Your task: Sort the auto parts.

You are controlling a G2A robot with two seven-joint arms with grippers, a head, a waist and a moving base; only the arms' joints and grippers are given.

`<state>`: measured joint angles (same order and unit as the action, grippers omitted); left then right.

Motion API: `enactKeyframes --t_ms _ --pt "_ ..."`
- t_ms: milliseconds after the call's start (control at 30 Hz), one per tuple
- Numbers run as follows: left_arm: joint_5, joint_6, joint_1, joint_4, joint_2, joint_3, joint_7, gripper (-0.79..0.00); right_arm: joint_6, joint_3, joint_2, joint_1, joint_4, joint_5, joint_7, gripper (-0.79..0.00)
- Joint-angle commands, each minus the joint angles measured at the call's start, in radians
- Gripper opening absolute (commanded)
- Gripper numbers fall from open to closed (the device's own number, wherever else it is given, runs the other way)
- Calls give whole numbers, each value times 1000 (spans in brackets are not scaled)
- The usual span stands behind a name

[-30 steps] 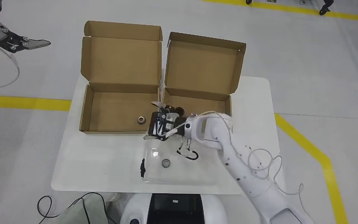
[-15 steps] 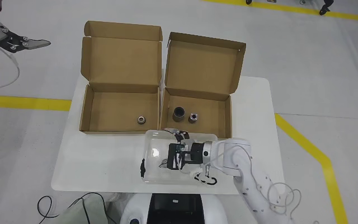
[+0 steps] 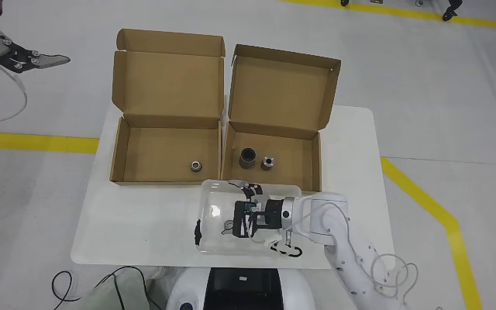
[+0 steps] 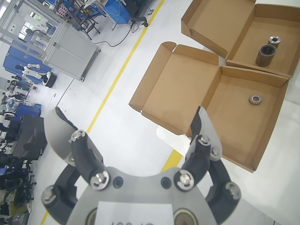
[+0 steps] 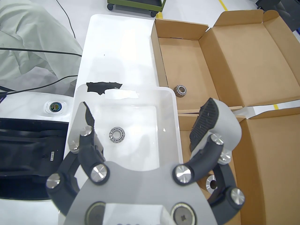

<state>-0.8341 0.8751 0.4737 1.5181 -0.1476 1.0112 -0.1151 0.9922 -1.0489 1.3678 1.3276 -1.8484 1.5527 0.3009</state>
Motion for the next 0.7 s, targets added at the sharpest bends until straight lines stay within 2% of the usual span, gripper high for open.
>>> enactKeyframes --t_ms 0,600,667 --pt "0 0 0 0 0 0 0 0 -10 1 0 0 -2 2 0 0" --pt "0 0 0 0 0 0 0 0 -43 27 -34 6 149 114 -184 0" --pt "0 0 0 0 0 0 0 0 -53 38 -35 -3 176 127 -199 -37"
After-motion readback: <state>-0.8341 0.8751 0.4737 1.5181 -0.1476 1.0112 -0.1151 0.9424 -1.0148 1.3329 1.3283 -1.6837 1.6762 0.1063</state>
